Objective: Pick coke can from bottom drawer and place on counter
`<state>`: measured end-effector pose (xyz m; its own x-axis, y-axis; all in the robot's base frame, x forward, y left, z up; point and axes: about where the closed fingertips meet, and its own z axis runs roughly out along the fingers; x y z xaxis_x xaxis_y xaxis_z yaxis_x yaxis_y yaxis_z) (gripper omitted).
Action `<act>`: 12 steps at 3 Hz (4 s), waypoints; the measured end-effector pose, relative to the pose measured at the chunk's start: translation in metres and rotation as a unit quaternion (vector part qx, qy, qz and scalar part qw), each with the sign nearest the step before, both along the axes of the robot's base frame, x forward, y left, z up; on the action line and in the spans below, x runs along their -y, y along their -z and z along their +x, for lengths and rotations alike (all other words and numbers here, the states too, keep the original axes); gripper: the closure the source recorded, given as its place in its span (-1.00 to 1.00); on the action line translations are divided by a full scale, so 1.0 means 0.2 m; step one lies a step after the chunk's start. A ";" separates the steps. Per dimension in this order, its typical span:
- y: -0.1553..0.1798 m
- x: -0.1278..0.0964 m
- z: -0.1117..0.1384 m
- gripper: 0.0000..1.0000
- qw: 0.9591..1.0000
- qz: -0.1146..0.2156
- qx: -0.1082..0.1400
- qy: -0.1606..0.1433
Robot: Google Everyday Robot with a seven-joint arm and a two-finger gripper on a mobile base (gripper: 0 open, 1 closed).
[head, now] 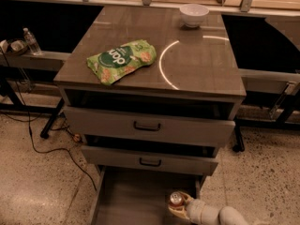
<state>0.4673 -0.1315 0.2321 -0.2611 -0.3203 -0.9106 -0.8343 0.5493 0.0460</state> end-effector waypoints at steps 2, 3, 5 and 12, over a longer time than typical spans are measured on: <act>-0.26 0.07 0.04 1.00 0.999 -0.021 0.048 0.008; -0.59 0.20 0.07 1.00 0.994 -0.052 0.090 0.034; -1.11 0.37 0.06 1.00 0.980 -0.112 0.151 0.068; -2.98 0.73 0.18 1.00 0.933 -0.158 0.304 0.112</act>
Offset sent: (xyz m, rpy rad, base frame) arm 0.0113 -0.0252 0.0765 -0.0732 -0.1475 -0.0135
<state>0.5030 -0.2785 0.8286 0.1807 -0.5972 -0.7814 -0.5163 0.6186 -0.5922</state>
